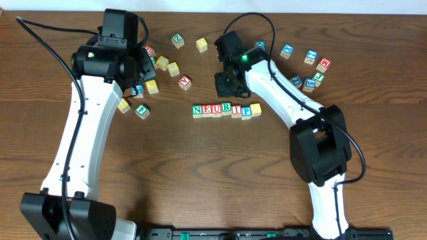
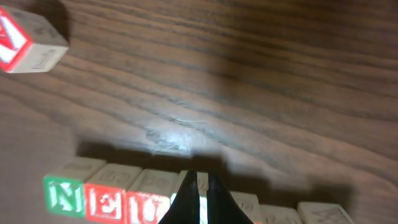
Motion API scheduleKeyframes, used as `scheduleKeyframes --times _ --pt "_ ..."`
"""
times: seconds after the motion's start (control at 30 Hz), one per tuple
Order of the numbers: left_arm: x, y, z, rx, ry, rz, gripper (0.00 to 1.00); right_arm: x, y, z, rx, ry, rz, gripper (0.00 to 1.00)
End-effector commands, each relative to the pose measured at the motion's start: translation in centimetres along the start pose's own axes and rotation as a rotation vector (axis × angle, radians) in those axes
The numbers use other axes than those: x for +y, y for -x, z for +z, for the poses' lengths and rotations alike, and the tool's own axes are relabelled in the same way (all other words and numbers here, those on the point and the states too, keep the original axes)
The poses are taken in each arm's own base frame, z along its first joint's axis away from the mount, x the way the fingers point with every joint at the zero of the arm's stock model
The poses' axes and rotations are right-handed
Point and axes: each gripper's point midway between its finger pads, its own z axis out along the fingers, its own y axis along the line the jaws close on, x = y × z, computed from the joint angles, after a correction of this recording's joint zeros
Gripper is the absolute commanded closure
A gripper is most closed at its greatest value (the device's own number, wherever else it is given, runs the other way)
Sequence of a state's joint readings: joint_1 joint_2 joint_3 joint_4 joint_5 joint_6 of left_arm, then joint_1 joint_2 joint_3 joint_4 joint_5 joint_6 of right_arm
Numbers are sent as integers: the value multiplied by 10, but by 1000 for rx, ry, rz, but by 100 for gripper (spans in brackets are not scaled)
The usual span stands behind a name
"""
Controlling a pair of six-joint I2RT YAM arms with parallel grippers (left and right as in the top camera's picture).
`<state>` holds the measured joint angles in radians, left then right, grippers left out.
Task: Spell out NEURIPS
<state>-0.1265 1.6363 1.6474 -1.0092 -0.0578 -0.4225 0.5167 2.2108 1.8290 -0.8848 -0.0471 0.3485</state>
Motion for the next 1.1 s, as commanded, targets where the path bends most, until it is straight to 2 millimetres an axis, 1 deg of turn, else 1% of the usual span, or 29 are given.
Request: scheduleKeyframes --times 0.0,0.07,0.23,0.5,0.77,1.07 --pt "0 -2 6 9 7 -6 55 -2 -11 17 17 -22 -3 99" --pt "-1 0 6 2 3 -7 55 -2 -15 23 19 -21 -8 99" --pt "-2 1 6 -2 1 -8 56 -2 -22 31 26 -21 -12 99" --pt "-2 1 6 -2 0 -8 56 0 -22 31 27 -14 -13 99" --pt "-2 1 6 -1 1 -8 55 7 -26 31 34 -9 -28 99" --pt "-2 1 6 -1 1 -8 56 7 -28 31 41 -11 -28 99"
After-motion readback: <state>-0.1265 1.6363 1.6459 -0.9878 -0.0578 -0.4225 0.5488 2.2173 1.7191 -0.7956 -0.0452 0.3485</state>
